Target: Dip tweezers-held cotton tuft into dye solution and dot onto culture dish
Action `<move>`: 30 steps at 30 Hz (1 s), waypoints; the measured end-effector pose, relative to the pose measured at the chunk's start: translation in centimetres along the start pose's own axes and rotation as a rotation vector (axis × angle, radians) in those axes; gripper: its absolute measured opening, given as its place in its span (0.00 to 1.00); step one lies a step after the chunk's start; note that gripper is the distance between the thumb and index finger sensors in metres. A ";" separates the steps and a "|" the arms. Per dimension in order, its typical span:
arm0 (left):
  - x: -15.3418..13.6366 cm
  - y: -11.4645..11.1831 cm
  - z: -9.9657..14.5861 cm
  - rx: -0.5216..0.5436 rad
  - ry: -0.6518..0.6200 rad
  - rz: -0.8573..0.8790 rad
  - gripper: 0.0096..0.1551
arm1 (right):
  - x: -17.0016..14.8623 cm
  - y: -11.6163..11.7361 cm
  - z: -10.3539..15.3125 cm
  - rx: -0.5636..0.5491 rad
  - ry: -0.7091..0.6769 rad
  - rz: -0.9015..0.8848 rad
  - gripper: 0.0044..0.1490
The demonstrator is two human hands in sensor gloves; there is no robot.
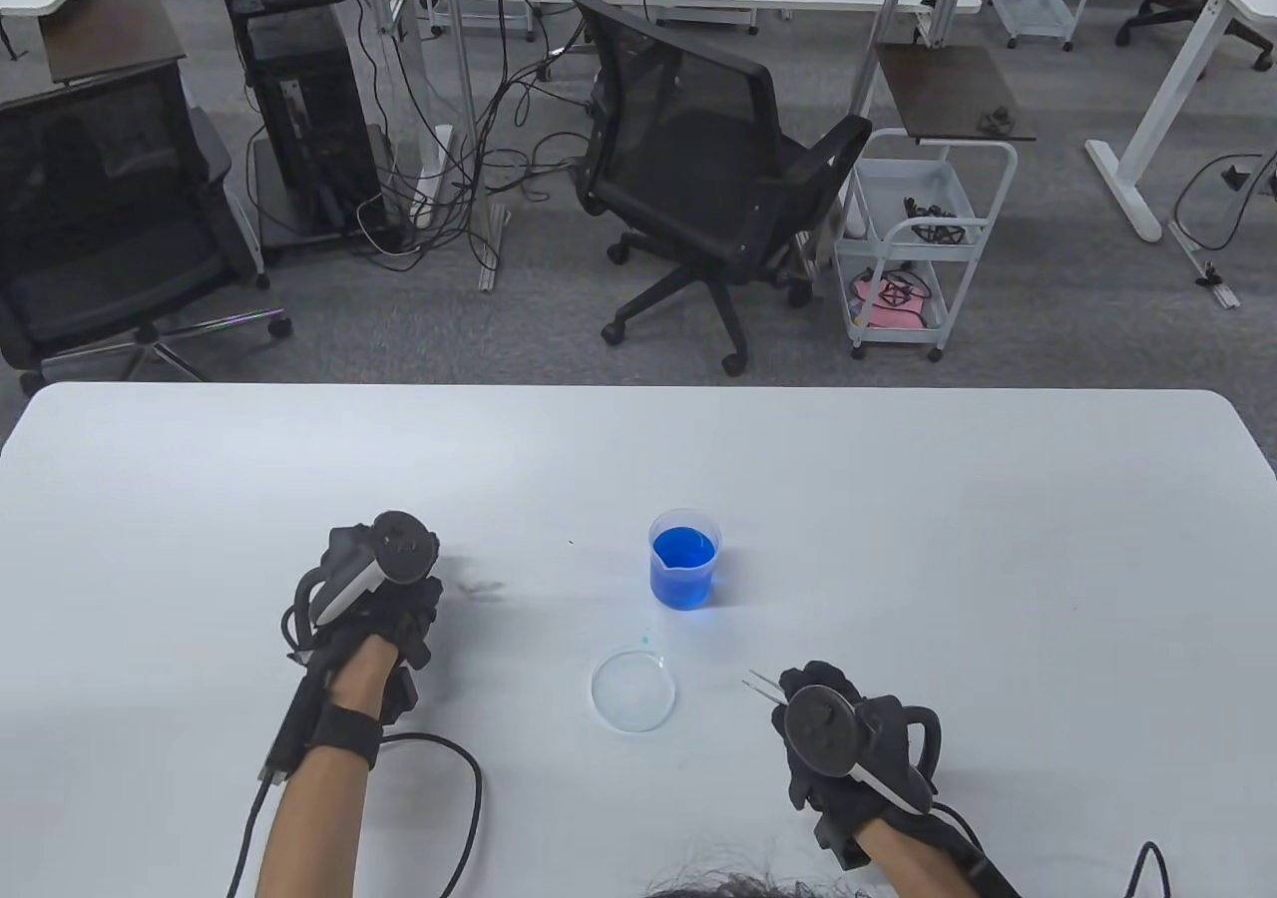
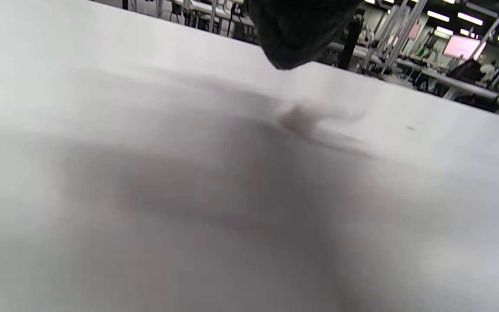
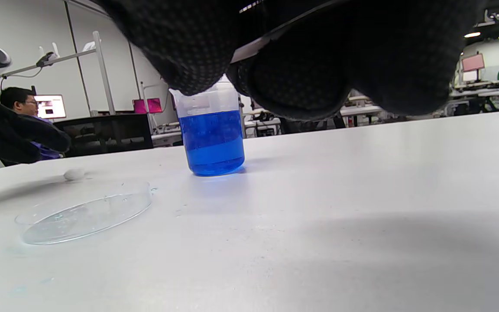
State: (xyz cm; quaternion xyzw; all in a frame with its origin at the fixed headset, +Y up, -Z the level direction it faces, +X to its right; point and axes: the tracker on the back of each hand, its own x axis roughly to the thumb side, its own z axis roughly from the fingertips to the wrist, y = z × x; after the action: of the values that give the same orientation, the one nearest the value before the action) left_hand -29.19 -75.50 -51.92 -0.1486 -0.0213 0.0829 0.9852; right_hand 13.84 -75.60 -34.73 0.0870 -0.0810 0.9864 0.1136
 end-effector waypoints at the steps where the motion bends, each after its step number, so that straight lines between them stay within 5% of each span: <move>1: 0.1 -0.1 -0.3 -0.017 0.000 -0.002 0.37 | 0.0 0.0 0.0 0.004 0.000 0.000 0.32; 9: 1.0 -2.0 -2.5 -0.160 -0.048 -0.041 0.34 | 0.0 -0.1 0.0 0.050 -0.015 -0.003 0.32; 19: 1.8 -2.5 -0.9 -0.059 -0.144 -0.029 0.22 | 0.1 0.1 0.0 0.055 -0.030 -0.006 0.32; 30: 5.7 -1.0 8.6 0.028 -0.472 0.130 0.24 | 1.7 -0.1 0.7 0.043 -0.119 -0.115 0.32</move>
State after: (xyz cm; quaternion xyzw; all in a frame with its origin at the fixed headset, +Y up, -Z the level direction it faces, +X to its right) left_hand -23.94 -73.02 -43.30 -0.1127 -0.2404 0.1787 0.9474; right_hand 12.31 -75.27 -33.69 0.1523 -0.0614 0.9728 0.1633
